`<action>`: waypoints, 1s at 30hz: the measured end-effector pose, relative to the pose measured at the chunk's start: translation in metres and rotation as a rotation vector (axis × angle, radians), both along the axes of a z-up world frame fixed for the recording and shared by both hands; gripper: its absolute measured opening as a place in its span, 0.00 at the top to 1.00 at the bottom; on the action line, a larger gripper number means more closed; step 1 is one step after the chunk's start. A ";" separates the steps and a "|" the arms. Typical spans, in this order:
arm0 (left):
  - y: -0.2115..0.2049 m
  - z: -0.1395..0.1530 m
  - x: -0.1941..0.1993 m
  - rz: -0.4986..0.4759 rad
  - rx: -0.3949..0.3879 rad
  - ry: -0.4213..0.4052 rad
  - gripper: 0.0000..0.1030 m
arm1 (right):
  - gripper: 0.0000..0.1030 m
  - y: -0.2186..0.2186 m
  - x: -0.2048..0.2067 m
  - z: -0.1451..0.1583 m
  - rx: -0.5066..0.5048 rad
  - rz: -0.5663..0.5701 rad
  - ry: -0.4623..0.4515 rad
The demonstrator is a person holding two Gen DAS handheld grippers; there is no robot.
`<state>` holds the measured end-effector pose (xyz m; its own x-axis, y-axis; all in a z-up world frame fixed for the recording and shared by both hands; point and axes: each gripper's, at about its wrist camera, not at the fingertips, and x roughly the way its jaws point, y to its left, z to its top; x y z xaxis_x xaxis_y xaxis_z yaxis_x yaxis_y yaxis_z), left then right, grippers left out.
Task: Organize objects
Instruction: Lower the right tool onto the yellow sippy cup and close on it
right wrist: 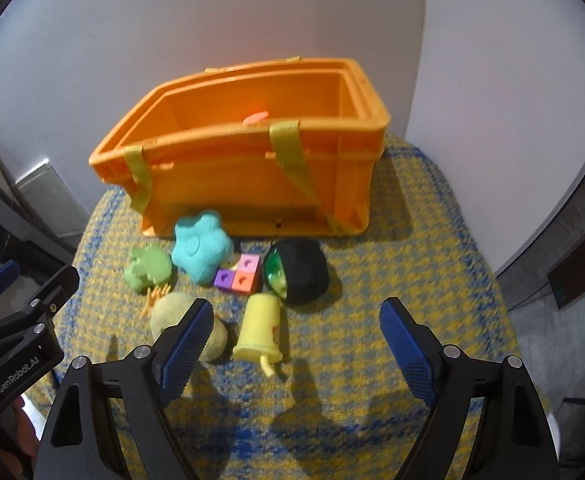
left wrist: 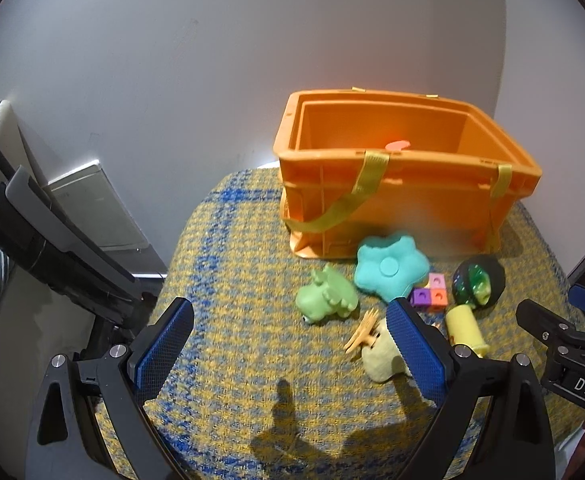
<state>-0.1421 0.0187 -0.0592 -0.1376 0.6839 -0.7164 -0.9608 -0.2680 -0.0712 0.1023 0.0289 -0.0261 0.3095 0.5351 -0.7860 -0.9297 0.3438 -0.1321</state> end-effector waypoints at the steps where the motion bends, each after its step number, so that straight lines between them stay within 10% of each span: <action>1: -0.001 -0.003 0.000 -0.002 0.001 -0.002 0.04 | 0.17 -0.001 0.000 -0.004 -0.002 0.001 0.006; 30: -0.004 -0.069 0.002 -0.033 -0.052 -0.012 0.04 | 0.28 0.012 -0.002 -0.077 -0.083 0.015 0.033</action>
